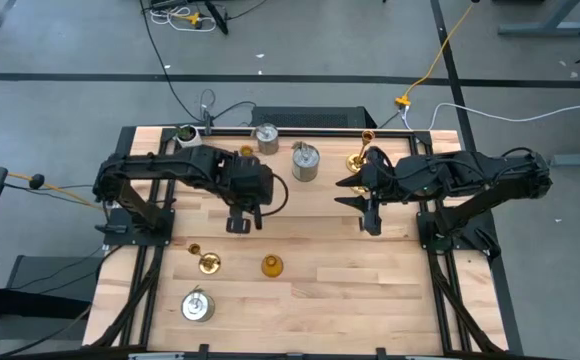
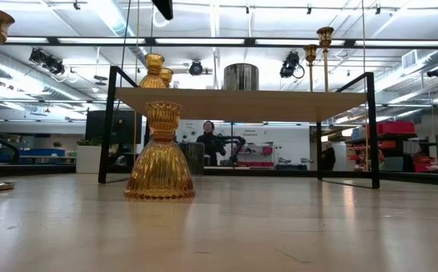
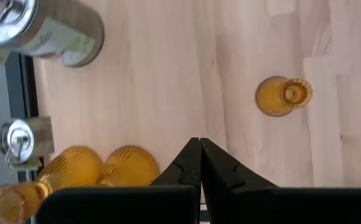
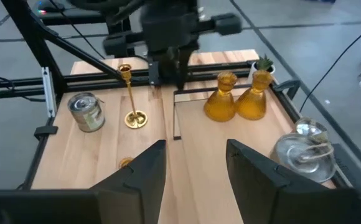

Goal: Pick & Place candle stick holders
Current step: Put the candle holder on the shelf aligned with the other candle holder

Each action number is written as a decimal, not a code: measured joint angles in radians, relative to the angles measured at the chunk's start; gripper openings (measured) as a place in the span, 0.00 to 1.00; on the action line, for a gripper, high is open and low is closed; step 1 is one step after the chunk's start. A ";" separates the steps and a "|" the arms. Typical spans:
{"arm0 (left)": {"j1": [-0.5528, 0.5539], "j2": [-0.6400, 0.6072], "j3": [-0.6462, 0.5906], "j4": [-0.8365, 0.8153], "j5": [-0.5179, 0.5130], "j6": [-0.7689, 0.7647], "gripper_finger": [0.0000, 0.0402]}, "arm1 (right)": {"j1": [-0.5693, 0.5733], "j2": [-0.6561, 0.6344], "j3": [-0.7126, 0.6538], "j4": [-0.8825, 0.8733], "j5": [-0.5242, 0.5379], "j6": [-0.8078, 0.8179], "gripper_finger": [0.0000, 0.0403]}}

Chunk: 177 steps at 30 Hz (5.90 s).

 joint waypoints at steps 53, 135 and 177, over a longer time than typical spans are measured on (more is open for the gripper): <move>-0.285 -0.025 0.001 0.124 0.105 -0.206 0.01 | 0.000 -0.200 0.000 -0.129 0.002 -0.119 0.01; -0.466 -0.362 -0.629 0.013 0.129 -0.648 0.88 | 0.000 -0.111 0.001 -0.104 0.002 -0.096 0.01; -0.466 -0.362 -0.629 0.027 0.145 -0.650 0.38 | 0.000 -0.111 0.001 -0.105 0.001 -0.096 0.01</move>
